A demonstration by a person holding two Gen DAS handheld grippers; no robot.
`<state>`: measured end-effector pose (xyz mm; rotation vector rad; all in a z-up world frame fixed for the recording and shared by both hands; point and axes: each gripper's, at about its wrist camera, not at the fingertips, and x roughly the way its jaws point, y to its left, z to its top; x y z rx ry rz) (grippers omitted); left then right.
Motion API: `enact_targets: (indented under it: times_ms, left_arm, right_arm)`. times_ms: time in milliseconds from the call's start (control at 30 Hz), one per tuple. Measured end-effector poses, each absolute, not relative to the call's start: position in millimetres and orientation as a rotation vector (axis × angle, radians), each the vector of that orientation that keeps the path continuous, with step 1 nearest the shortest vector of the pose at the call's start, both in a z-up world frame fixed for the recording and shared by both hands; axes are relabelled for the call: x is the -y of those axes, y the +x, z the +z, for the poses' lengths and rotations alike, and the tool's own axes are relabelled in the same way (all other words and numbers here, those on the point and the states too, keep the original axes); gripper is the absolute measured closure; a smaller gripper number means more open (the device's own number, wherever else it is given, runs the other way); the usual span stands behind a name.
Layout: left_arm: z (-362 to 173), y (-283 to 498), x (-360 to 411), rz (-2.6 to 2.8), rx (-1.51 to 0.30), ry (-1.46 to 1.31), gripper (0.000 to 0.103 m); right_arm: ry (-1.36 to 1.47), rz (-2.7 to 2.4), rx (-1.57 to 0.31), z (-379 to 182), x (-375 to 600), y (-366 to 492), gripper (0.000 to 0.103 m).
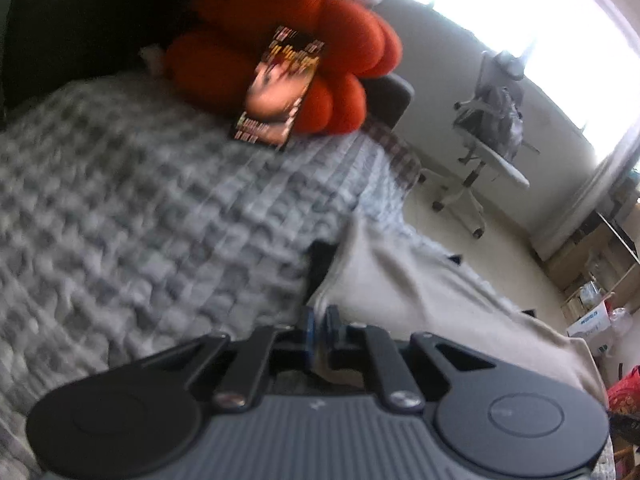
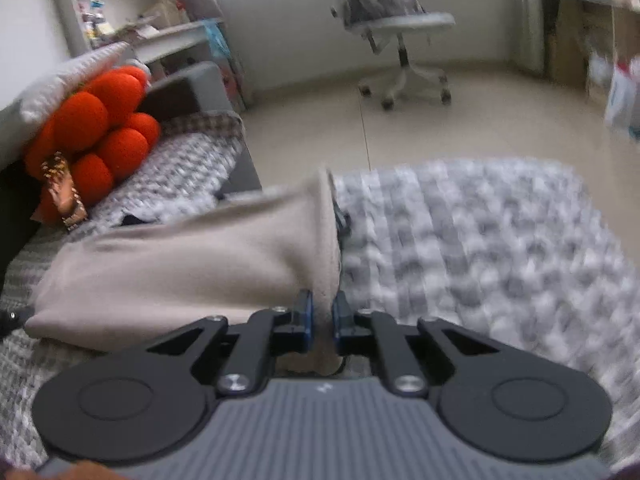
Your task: Fold clothes
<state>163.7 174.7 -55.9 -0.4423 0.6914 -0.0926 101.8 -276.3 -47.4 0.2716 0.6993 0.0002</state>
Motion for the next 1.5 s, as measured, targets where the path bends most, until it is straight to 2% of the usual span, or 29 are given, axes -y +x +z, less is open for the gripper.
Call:
enact_targets:
  times_ms: [133,167,200,333,467,833,1033,1100,1267,1500]
  left_arm:
    - [-48.4,160.2,-174.5,-0.106,-0.663,-0.438,0.093]
    - [-44.4,158.4,-173.7,-0.101,-0.65,-0.432,0.089]
    - [-39.0,155.0,-172.1,-0.094,-0.623,-0.42,0.089]
    - [-18.1,144.1,-163.1,-0.089,-0.521,-0.36,0.089]
    - [-8.1,145.1,-133.5,-0.154,-0.475,-0.249,0.078]
    - [-41.3,180.0,-55.5,-0.263,-0.54,-0.09,0.078]
    - [-57.5,178.0,-83.6,-0.215,-0.539,-0.067,0.079]
    - [-56.6,175.4,-98.5,-0.202,-0.536,-0.07,0.084]
    - [-48.1,172.4,-118.5,-0.178,-0.536,-0.104,0.085]
    - [-34.9,166.9,-75.3,-0.238,-0.51,-0.077,0.075]
  right_arm:
    - [0.262,0.013,-0.682,-45.6,274.2,99.4,0.089]
    - [0.257,0.013,-0.665,-42.1,272.5,97.6,0.088]
    - [0.247,0.011,-0.649,-39.1,270.3,95.9,0.08]
    - [0.156,-0.014,-0.546,-27.0,255.7,89.2,0.06]
    - [0.065,-0.017,-0.447,-17.6,233.9,92.3,0.06]
    - [-0.002,0.163,-0.483,-38.1,170.2,134.9,0.06]
    - [-0.008,0.092,-0.534,-60.7,200.6,138.4,0.062]
    - [0.053,0.086,-0.531,-64.0,223.8,133.1,0.063]
    - [0.123,0.049,-0.513,-56.2,246.3,120.6,0.063]
    - [0.079,0.134,-0.508,-43.3,204.6,122.3,0.06]
